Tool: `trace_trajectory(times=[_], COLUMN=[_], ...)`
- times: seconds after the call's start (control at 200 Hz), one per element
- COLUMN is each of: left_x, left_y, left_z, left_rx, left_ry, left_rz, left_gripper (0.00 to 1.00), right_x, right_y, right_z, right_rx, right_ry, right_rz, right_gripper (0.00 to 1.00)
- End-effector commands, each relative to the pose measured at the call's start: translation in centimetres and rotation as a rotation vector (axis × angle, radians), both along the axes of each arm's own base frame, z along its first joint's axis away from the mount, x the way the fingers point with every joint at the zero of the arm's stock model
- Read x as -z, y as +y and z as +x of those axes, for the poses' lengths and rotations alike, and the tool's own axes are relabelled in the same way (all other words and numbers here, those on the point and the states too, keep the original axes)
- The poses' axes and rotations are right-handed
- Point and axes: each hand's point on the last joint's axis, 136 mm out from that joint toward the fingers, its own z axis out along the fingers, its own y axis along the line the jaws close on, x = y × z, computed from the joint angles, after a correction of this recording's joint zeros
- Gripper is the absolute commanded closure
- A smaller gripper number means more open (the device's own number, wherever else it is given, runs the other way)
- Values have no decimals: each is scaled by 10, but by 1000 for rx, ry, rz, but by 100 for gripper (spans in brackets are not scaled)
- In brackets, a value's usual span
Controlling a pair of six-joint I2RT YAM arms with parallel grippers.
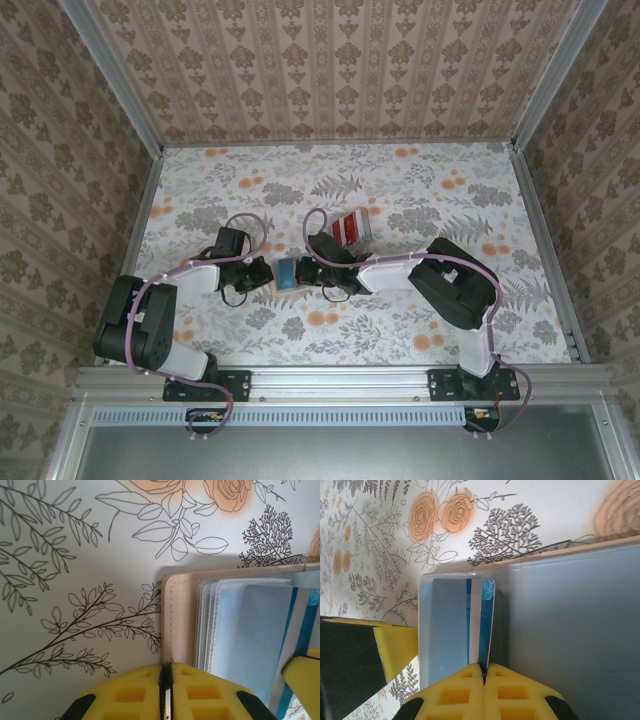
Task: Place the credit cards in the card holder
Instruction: Insert the credit card into the card slot.
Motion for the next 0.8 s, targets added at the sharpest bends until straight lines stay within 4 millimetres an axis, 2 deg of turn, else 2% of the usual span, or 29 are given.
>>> trace_trajectory(times=[0.0,0.235,0.385,0.54,0.795], left_x=[31,29,22,5,-29], left_y=[0,0,-3,2,16], left_z=[-28,-27,-20,-10,11], left_rx=[23,27,32,30,6], left_ry=[107,98,82,42,-36], left_rz=[39,43,34,59,78], left_gripper=[88,88,88,85,83], right_x=[27,30,29,10,-16], right_y=[-1,11,4,-12,-29], right_z=[-13,-21,-25,-20,-14], right_rx=[-55,-180,-216,-181,-166], right_ry=[37,57,71,42,-7], right_rz=[-116,-134,-180,-216,-314], right_gripper=[100,100,95,89,65])
